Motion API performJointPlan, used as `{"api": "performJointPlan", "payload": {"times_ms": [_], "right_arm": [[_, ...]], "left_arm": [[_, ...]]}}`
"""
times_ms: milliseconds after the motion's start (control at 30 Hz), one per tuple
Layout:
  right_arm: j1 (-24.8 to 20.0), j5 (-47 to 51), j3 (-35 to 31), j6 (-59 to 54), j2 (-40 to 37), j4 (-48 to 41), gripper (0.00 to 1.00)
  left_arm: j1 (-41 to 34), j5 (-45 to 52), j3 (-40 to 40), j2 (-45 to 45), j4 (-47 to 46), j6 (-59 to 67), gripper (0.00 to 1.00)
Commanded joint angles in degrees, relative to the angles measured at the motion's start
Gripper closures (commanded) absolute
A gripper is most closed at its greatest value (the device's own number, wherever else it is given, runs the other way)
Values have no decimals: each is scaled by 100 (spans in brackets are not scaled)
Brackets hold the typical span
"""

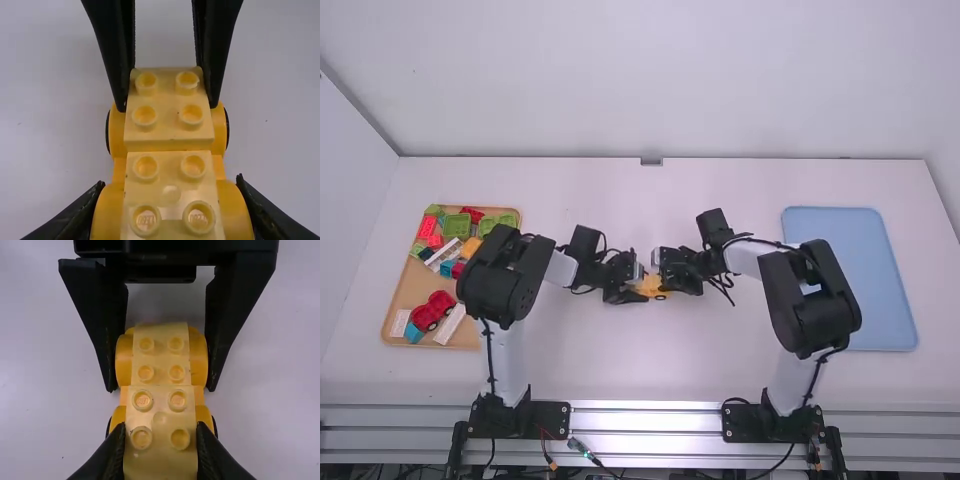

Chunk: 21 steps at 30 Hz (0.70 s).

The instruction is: Assemble lego blocks to make yellow taxi

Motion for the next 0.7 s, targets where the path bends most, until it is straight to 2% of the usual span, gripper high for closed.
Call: {"api": "performJointPlan", "payload": {"times_ms": [0, 100, 133, 167, 200, 300, 367, 400, 433, 567, 667], "right_arm": [[61, 26, -94, 22, -50, -79, 100], [48, 24, -92, 28, -50, -57, 96], [48, 24, -92, 44, -50, -50, 91], [52, 22, -92, 42, -52, -50, 76], [55, 20, -94, 42, -50, -50, 75], [55, -11, -94, 42, -52, -26, 61], [46, -109, -85, 39, -52, 13, 42], [39, -131, -85, 37, -52, 46, 24], [-2, -129, -87, 39, -52, 111, 16], [-116, -413, -87, 39, -74, 243, 9], [-269, -822, -87, 20, -160, 269, 9]], "left_arm": [[-15, -44, -9, 72, 22, 92, 57], [-15, -46, -9, 72, 22, 92, 57], [-15, -46, -9, 72, 20, 92, 57], [-15, -42, -9, 72, 24, 92, 57], [-15, -42, -9, 72, 22, 92, 57], [-15, -42, -9, 72, 20, 92, 57], [-15, -46, -9, 72, 20, 90, 57], [-15, -46, -9, 72, 22, 90, 57], [-15, -46, -9, 72, 20, 92, 57], [-15, -46, -9, 72, 22, 90, 57], [-15, -46, -9, 72, 20, 90, 57]]}}
